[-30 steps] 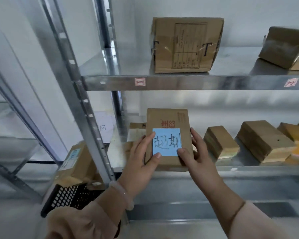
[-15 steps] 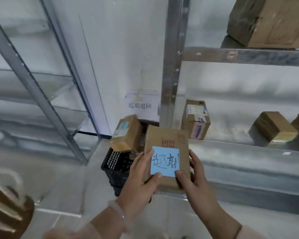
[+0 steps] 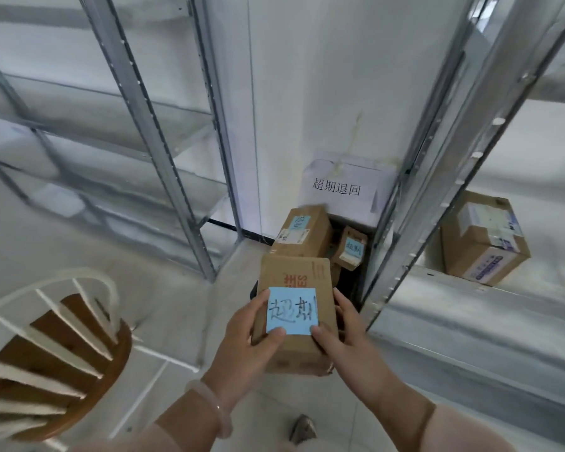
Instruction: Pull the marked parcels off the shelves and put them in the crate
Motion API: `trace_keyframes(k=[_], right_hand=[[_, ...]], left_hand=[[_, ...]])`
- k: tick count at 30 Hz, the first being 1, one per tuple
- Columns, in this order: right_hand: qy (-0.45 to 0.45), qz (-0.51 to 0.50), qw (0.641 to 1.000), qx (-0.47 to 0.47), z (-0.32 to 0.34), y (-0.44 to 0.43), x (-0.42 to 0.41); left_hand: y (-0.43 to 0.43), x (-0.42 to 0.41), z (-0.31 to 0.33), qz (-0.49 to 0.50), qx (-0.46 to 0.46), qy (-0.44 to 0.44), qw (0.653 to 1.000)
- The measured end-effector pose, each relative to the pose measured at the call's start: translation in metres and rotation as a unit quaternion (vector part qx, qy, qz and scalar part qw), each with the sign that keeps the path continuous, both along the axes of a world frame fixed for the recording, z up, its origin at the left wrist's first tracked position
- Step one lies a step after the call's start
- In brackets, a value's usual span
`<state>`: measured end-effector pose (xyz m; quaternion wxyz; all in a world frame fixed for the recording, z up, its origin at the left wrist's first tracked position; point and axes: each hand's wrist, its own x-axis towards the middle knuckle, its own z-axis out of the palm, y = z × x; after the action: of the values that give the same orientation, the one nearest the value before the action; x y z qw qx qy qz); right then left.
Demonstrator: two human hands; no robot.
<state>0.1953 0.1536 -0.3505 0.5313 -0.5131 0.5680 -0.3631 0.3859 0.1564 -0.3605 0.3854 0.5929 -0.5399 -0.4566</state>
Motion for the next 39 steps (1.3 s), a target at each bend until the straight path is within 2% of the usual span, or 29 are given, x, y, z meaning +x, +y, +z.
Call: trace_keyframes(k=[13,20,28,36,39], right_hand=[[0.002,-0.038,0.994,0.098,-0.063,-0.131,0.032],[-0.006,-0.137,0.976,0.167,-0.112,-0.166,0.04],[0.005,-0.259,0.936,0.238,-0.177,-0.181,0.036],[0.02,-0.339,0.911,0.232,-0.228,-0.208,0.0],[0.022,-0.351,0.913,0.209,-0.244,-0.213,-0.009]], left_hand=[[-0.138,0.034,-0.052,-0.06,0.092,0.017,0.994],[-0.198,0.037,-0.114,-0.133,0.167,0.02,0.977],[-0.258,0.013,-0.197,-0.224,0.261,0.018,0.939],[-0.314,-0.032,-0.262,-0.239,0.336,0.019,0.911],[-0.325,-0.045,-0.285,-0.226,0.337,0.018,0.914]])
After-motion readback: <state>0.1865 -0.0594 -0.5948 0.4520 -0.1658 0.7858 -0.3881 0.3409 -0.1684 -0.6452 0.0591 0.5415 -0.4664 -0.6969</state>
